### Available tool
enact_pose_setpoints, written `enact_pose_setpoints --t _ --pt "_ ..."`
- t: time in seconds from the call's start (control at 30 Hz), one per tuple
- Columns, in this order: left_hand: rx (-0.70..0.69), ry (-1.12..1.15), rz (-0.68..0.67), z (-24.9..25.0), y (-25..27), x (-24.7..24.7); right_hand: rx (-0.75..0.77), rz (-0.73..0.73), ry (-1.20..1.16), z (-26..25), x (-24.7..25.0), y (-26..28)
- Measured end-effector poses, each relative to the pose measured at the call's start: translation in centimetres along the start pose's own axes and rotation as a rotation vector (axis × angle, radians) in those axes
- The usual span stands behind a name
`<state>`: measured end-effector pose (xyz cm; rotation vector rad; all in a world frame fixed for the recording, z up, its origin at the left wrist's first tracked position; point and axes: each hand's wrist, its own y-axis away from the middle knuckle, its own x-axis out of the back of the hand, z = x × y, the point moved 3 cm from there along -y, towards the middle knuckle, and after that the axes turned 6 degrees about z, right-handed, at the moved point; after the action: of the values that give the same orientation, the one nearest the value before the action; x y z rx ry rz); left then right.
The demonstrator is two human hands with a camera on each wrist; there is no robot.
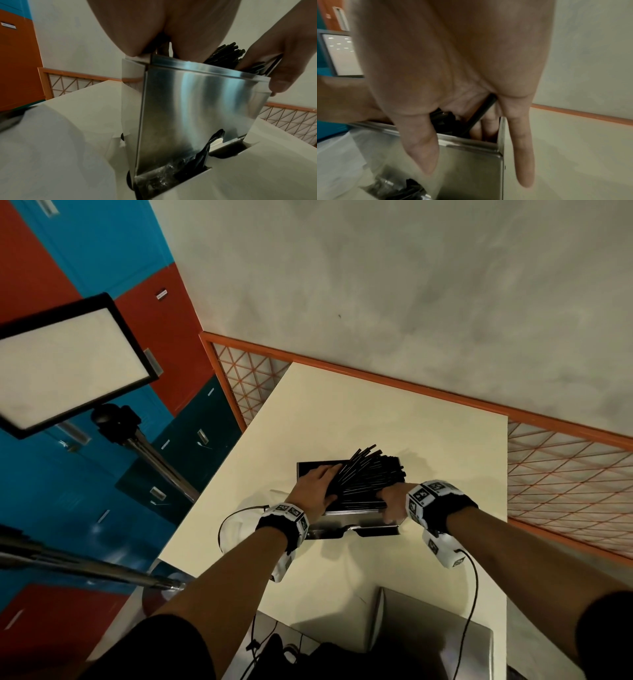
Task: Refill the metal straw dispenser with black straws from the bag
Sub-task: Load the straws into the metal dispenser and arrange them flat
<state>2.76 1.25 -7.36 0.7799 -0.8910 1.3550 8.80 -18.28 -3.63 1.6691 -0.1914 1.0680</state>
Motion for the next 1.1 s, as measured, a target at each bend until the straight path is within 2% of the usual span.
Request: enact_pose_setpoints --t 0.27,0.57,0.8,1.1 --pt "-0.009 -0.003 0.009 0.0 0.0 0.0 -0.062 -0.052 -0.047 0.2 -0.3 -1.3" --pt "-0.001 -0.014 0.007 -0.1 -0.1 -0.2 -0.085 -0.009 -0.077 2.1 -2.1 -6.0" --pt "-0.005 -0.026 0.005 0.0 -0.1 -0.1 -0.067 -0.040 -0.089 0.9 -1.4 -4.0" --pt "-0.021 -0.041 0.002 -0.1 -0.1 -0.4 -0.067 -0.123 0.058 -1.1 -0.7 -1.8"
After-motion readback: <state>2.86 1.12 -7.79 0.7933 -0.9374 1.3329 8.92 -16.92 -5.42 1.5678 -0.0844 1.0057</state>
